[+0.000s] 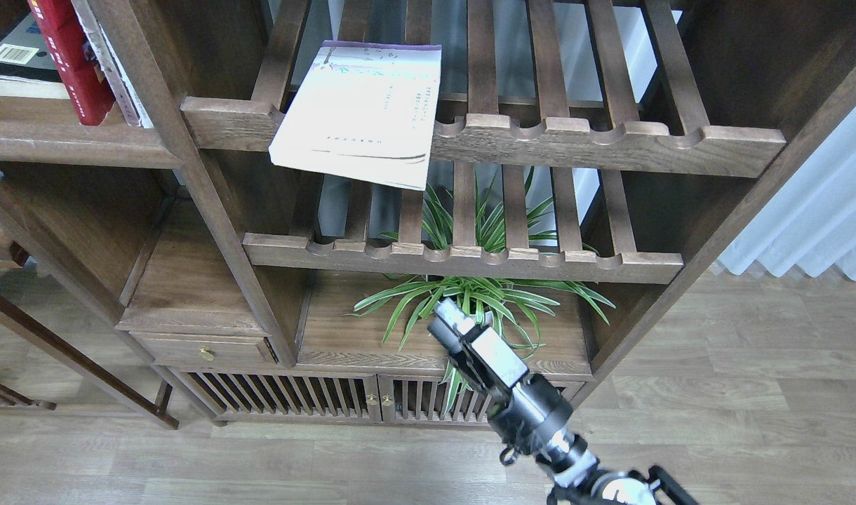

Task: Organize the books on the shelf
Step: 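Reach the right gripper up to the white book's lower edge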

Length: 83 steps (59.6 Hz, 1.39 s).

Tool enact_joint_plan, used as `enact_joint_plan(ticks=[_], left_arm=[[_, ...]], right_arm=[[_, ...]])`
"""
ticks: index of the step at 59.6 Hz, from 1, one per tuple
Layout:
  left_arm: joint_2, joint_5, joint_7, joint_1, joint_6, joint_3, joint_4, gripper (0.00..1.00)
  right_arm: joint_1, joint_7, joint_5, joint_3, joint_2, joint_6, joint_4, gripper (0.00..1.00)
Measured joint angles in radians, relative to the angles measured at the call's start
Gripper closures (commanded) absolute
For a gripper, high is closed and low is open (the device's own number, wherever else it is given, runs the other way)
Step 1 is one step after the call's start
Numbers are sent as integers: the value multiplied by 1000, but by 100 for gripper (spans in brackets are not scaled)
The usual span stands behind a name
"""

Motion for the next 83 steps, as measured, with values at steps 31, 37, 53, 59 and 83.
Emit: enact_joint_plan(ticks=[31, 37, 53, 59, 83], left_arm=[[-20, -2, -2, 5, 0, -5, 18, 1], [-20, -2, 0, 5, 0, -5, 18, 1], [-20, -2, 3, 4, 0, -5, 18, 1], [-20, -2, 3, 4, 0, -5, 18, 1], [-20, -2, -1, 4, 0, -5, 29, 1]], right_arm=[[250, 80, -20, -46, 0, -174, -2, 2], [279, 91, -21, -50, 0, -228, -3, 2], [368, 97, -21, -54, 0, -272, -6, 2], [372, 98, -21, -54, 0, -288, -8, 2], [414, 192, 7, -48, 0, -458, -11, 37]])
